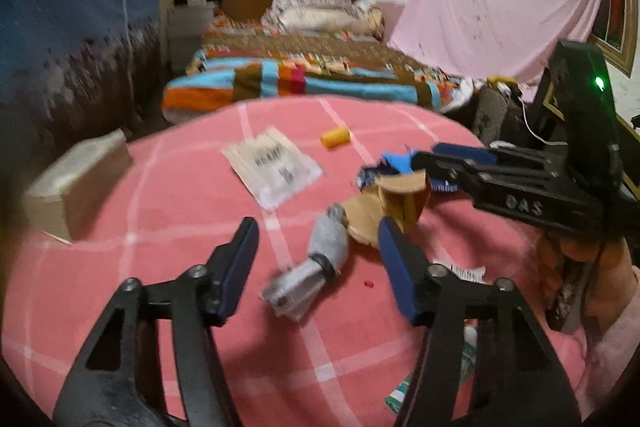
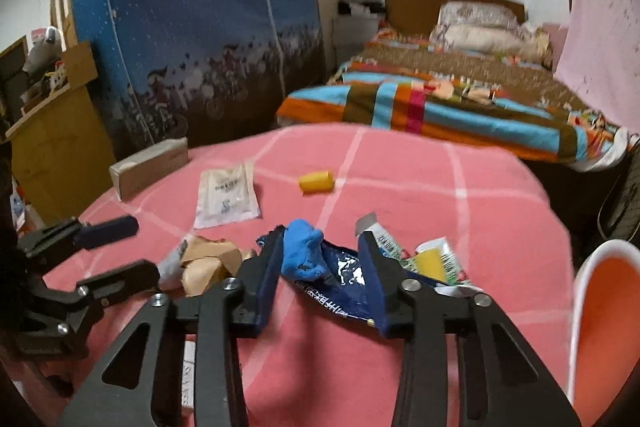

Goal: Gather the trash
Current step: 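Grasp the blue cloth with the right tool while the left tool grasps the grey crumpled wrapper, then carry both held items over the orange bucket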

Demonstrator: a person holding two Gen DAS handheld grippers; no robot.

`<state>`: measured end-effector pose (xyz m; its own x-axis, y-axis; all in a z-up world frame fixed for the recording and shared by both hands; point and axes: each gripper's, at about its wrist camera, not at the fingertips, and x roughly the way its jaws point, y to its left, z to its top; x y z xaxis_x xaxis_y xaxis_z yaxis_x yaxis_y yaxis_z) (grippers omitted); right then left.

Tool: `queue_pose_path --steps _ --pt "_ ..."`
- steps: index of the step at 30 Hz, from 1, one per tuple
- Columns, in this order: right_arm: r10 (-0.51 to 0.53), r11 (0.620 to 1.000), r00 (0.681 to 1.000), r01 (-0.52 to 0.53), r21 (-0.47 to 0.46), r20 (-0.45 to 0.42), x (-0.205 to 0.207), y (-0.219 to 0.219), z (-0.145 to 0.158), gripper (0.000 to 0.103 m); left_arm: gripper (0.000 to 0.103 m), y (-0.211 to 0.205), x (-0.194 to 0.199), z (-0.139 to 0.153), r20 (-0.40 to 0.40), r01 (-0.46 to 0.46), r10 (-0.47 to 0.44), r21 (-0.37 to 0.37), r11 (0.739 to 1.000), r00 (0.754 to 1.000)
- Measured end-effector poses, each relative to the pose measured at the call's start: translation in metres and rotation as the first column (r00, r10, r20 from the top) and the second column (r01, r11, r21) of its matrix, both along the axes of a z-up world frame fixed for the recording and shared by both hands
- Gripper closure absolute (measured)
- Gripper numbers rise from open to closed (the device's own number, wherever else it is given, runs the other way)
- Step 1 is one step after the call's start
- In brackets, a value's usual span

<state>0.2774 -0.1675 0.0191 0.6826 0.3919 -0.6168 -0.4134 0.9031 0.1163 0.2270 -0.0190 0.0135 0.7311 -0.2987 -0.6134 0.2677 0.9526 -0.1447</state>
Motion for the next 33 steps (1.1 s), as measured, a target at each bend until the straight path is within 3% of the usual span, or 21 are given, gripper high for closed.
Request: queue_pose_path --steps 4,6,12,20,26,33 --pt "0.025 0.999 0.998 -0.024 0.022 -0.055 0.01 0.001 -0.006 0.075 0.072 -0.002 0.004 -0.01 -0.077 0.033 -0.033 -0.008 0.999 0.996" --pt "0.041 0.999 0.997 -0.039 0.034 -0.067 0.012 0.002 -0.007 0.079 0.083 -0.004 0.003 -0.014 -0.108 0.045 -0.045 -0.007 0.999 0.993" --pt "0.077 0.997 0.993 -0.075 0.027 -0.092 0.014 0.007 -0.01 0.081 0.101 -0.002 0.002 -0.015 -0.129 0.044 -0.046 -0.014 0.999 0.991" --pt "0.102 0.995 0.992 -0.1 0.026 -0.079 0.01 0.009 -0.012 0.084 0.103 0.006 -0.003 -0.009 -0.084 -0.026 0.022 -0.048 0.999 0.996" --pt "0.101 0.994 0.995 -0.102 0.034 0.017 -0.005 0.008 -0.002 0.084 0.103 0.011 -0.009 0.006 -0.004 -0.088 0.088 -0.076 0.993 0.996" --pt "0.091 0.994 0.99 -0.097 0.046 0.108 -0.021 0.002 0.009 0.084 0.103 0.007 -0.009 0.018 0.034 -0.093 0.096 -0.097 0.991 0.995"
